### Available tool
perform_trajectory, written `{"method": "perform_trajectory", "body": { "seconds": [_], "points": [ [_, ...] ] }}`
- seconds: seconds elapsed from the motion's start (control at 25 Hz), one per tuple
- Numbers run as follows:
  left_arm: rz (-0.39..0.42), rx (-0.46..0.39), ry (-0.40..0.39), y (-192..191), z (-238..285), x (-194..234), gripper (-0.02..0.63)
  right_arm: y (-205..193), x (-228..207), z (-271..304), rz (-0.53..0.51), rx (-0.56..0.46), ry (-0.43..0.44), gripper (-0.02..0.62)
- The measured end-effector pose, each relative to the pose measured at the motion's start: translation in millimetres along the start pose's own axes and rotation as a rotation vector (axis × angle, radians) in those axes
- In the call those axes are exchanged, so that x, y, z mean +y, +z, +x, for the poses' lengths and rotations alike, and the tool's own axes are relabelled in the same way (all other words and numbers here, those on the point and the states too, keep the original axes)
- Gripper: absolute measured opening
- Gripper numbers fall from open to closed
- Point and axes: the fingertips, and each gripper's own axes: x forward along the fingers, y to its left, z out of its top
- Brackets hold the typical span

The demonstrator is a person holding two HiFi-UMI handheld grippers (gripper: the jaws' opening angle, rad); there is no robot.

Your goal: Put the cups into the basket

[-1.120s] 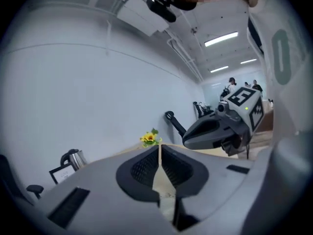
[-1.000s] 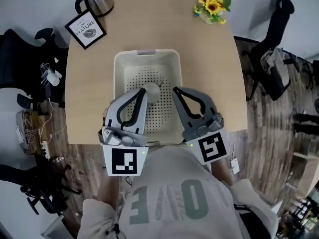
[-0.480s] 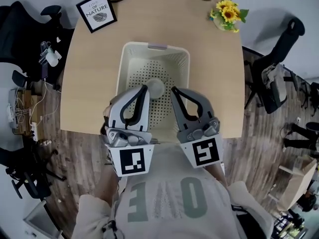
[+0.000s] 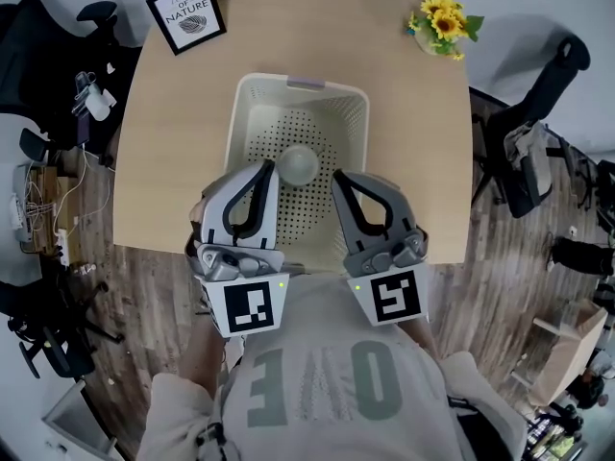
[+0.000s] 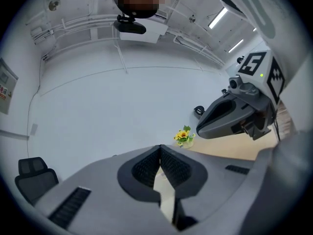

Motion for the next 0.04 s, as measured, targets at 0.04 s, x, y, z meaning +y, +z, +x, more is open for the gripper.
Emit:
{"method": "perform_trajectory", "body": {
  "seconds": [0.04],
  "points": [
    [0.0,0.001,0.004,-0.9,-0.1,1.0,0.009,-0.9,0.6,-0.3,-0.005,0.0,0.003,-0.002]
  ]
}}
